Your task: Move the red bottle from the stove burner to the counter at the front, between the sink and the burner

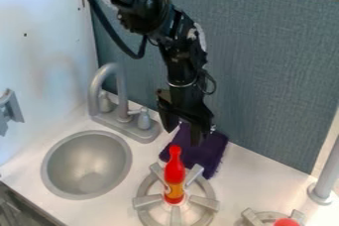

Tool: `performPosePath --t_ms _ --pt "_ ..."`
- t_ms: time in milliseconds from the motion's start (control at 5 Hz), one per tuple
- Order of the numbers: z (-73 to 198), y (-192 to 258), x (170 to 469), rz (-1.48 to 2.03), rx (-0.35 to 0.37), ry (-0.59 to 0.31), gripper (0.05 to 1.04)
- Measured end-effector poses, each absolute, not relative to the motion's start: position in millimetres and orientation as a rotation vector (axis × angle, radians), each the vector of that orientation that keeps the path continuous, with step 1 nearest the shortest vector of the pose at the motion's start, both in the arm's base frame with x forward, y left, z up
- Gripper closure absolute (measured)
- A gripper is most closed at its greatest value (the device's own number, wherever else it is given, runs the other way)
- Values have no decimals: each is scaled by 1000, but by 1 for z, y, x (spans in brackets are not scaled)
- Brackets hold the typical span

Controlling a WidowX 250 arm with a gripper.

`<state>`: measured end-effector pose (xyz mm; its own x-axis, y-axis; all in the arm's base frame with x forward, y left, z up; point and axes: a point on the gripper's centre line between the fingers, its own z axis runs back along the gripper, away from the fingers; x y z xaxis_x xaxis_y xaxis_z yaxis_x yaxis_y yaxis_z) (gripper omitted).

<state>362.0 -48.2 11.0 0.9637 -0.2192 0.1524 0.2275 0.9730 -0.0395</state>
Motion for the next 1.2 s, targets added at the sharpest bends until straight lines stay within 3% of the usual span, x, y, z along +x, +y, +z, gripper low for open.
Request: performPosePath --t_ms 400,1200 --pt "-7 -48 354 -228 -64 -106 83" --pt "-14 -44 336 -198 -51 -22 83"
